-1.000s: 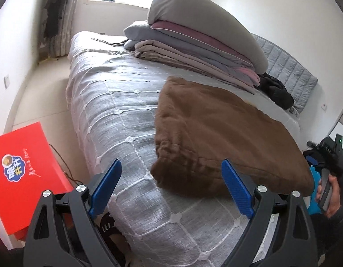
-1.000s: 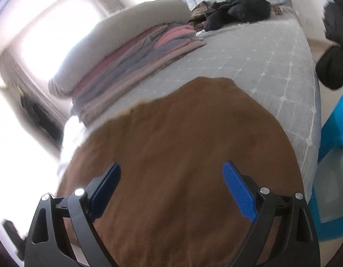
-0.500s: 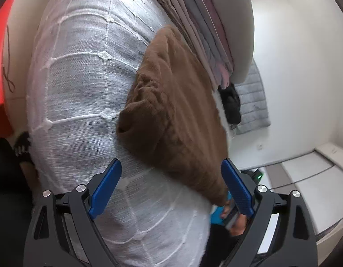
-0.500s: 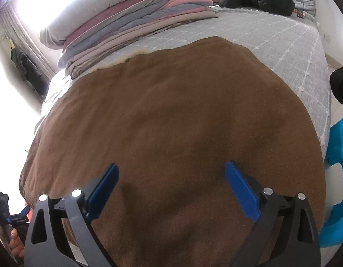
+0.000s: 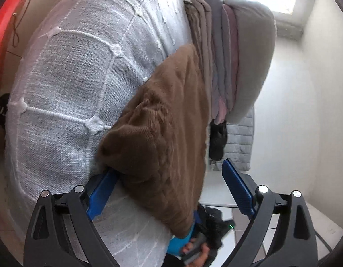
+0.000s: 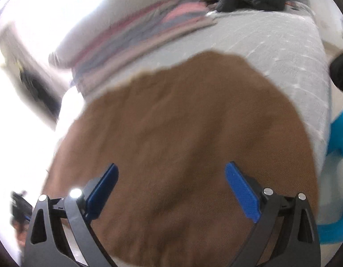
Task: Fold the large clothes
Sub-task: 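Grasp the jacket end with the left gripper and lift it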
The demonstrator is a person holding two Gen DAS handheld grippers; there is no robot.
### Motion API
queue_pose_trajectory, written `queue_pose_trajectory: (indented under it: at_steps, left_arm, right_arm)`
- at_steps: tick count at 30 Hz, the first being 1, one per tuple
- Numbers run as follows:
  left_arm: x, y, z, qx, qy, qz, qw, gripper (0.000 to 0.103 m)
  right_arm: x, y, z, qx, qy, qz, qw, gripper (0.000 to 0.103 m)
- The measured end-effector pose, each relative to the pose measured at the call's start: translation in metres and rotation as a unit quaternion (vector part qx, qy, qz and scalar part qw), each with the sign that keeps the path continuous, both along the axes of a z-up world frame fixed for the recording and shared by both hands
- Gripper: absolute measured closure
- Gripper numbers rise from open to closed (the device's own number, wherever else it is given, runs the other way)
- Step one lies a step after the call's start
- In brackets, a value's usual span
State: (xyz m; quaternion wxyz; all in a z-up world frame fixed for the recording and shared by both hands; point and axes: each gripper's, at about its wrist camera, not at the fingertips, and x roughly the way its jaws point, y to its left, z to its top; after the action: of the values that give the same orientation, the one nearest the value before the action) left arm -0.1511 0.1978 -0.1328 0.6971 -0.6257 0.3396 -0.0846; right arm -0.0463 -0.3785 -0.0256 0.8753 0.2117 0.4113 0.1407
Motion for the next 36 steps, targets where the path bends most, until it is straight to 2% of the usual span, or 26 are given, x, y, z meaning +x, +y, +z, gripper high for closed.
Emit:
queue_pose_trajectory:
  at_steps: [1, 2, 4, 6, 7, 10, 12, 14, 16, 18, 21, 24, 26, 30, 33, 36]
  left_arm:
    - [-0.001, 0.000, 0.001, 0.007, 0.001, -0.004, 1.0000, 0.015]
    - [-0.002, -0.002, 0.003, 0.025, 0.005, -0.014, 0.9996, 0.015]
    - [0.001, 0.000, 0.000, 0.027, 0.005, -0.015, 0.9995, 0.015]
    - [0.008, -0.003, 0.000, 0.024, 0.008, -0.004, 0.9997, 0.014]
    - [0.011, -0.004, 0.002, 0.024, 0.009, 0.001, 0.9997, 0.010]
    - [0.021, -0.016, 0.010, 0.041, 0.017, 0.018, 0.9989, 0.008]
    - [0.019, -0.022, 0.014, 0.046, 0.010, 0.023, 0.9986, 0.008]
    - [0.013, -0.025, 0.017, 0.046, -0.002, 0.029, 0.9985, 0.008]
    - [0.010, -0.025, 0.019, 0.040, -0.015, 0.032, 0.9986, 0.008]
    - [0.009, -0.019, 0.021, 0.049, -0.017, 0.030, 0.9982, 0.008]
    - [0.024, -0.021, 0.010, 0.060, 0.018, 0.006, 0.9980, 0.008]
    - [0.025, -0.031, 0.019, 0.068, 0.017, 0.001, 0.9976, 0.008]
    - [0.022, -0.033, 0.022, 0.049, 0.001, 0.013, 0.9987, 0.008]
    - [0.031, -0.038, 0.015, 0.077, 0.022, 0.000, 0.9968, 0.008]
    - [0.042, -0.043, 0.021, 0.085, 0.034, -0.008, 0.9958, 0.008]
    - [0.054, -0.042, 0.022, 0.077, 0.040, -0.008, 0.9962, 0.008]
  right_arm:
    - [-0.016, -0.023, 0.004, 0.046, -0.009, -0.018, 0.999, 0.010]
    - [-0.026, -0.036, 0.004, 0.066, -0.009, -0.028, 0.997, 0.010]
    - [-0.055, -0.074, -0.003, 0.102, 0.002, -0.062, 0.993, 0.010]
    - [-0.081, -0.106, -0.018, 0.134, 0.022, -0.088, 0.987, 0.010]
    - [-0.093, -0.119, -0.030, 0.154, 0.039, -0.099, 0.982, 0.010]
    - [-0.113, -0.140, -0.067, 0.229, 0.085, -0.097, 0.965, 0.010]
    - [-0.116, -0.145, -0.086, 0.282, 0.096, -0.091, 0.950, 0.010]
    - [-0.114, -0.145, -0.105, 0.363, 0.094, -0.076, 0.924, 0.010]
    - [-0.108, -0.139, -0.115, 0.408, 0.088, -0.060, 0.907, 0.010]
    - [-0.098, -0.131, -0.121, 0.434, 0.083, -0.039, 0.896, 0.010]
    - [-0.086, -0.130, -0.127, 0.458, 0.079, -0.028, 0.885, 0.010]
    - [-0.080, -0.137, -0.124, 0.484, 0.055, -0.027, 0.873, 0.008]
    - [-0.073, -0.135, -0.124, 0.476, 0.057, -0.022, 0.877, 0.006]
    - [-0.055, -0.128, -0.124, 0.469, 0.078, -0.011, 0.880, 0.006]
    - [-0.043, -0.125, -0.114, 0.426, 0.087, -0.023, 0.900, 0.006]
    - [-0.032, -0.118, -0.111, 0.396, 0.095, -0.042, 0.912, 0.006]
